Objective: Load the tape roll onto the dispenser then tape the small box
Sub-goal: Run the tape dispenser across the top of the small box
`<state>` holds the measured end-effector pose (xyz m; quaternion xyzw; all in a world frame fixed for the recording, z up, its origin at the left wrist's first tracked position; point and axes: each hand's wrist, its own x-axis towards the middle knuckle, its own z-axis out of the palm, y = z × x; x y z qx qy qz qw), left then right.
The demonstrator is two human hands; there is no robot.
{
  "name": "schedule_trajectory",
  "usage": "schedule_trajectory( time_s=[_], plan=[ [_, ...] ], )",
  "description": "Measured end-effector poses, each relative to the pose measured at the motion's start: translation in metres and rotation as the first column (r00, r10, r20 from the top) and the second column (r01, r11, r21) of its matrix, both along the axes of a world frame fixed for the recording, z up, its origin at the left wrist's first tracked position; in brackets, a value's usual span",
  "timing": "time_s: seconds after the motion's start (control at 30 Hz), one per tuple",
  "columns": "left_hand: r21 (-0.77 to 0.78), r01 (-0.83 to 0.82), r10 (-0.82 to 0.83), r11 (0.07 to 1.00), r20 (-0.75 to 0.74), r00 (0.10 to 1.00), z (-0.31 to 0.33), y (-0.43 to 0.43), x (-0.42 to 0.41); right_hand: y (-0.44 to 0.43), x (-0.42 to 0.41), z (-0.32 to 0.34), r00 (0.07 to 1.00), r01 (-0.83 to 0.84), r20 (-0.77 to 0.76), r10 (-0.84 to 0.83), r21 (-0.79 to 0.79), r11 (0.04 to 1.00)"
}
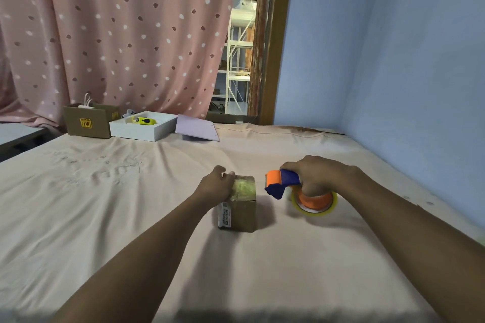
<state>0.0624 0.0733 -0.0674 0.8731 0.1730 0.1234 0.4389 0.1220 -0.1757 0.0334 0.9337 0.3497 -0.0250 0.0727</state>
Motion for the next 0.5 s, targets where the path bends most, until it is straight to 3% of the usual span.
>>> schedule_trajectory(
  time_s=[0.07, 0.13, 0.2, 0.3, 0.5],
  plan=[
    [0.250, 0.091, -0.110, 0.964, 0.063, 0.992, 0.007, 0.001, -0.002, 0.004, -0.003, -0.003, 1.000, -0.007, 0.004, 0.007, -0.023, 1.000],
    [0.520, 0.222, -0.260, 0.825, 0.000, 0.966, 0.015, 0.001, -0.001, 0.006, -0.004, -0.003, 1.000, -0.017, 0.021, 0.018, -0.040, 0.999],
    [0.677, 0.299, -0.309, 0.673, -0.110, 0.945, 0.022, -0.004, 0.001, 0.006, -0.007, -0.003, 0.999, -0.024, 0.037, 0.026, -0.052, 0.998],
    [0.729, 0.303, -0.266, 0.614, -0.170, 0.949, 0.028, -0.013, 0.003, 0.004, -0.010, -0.003, 0.998, -0.030, 0.052, 0.034, -0.066, 0.997],
    [0.756, 0.234, -0.201, 0.611, -0.138, 0.970, 0.029, -0.035, 0.009, 0.009, -0.011, -0.011, 0.997, -0.048, 0.049, 0.053, -0.092, 0.995]
  ],
)
